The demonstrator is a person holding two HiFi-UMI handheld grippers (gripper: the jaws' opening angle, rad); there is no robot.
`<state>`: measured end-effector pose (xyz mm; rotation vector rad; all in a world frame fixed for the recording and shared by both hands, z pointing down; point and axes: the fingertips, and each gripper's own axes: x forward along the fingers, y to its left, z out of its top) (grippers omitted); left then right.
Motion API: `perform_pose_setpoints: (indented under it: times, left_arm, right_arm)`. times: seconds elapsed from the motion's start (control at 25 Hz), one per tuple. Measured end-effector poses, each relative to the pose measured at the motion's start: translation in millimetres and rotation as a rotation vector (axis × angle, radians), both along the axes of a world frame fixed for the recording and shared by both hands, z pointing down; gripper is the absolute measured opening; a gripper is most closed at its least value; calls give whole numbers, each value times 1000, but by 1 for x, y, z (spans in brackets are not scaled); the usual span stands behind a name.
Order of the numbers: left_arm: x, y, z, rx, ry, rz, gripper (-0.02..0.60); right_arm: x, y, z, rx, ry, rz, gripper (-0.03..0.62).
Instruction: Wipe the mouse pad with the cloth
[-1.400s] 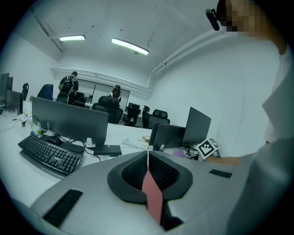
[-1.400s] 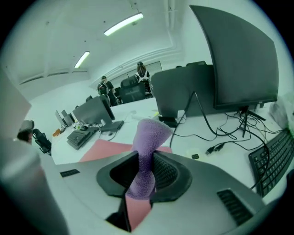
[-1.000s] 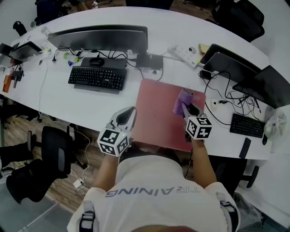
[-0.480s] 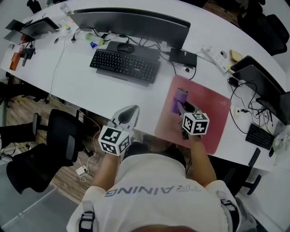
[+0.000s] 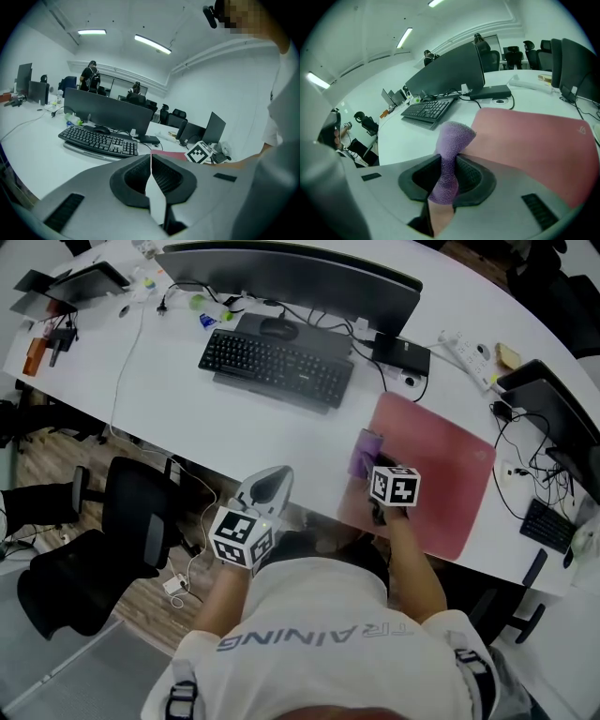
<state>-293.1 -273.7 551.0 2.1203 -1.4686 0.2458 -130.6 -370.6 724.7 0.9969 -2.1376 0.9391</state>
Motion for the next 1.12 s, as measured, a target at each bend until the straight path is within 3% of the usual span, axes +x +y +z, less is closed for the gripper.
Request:
perform_pose_setpoints:
  times: [0.4,1.12]
  left_arm:
    - [23,3,-7,12,-12,6,34]
    - [157,-6,-26,37,-19,68,34]
  right_arm:
    - [25,-1,17,-31,40,19,103]
    - [181,5,17,-49,67,113,107]
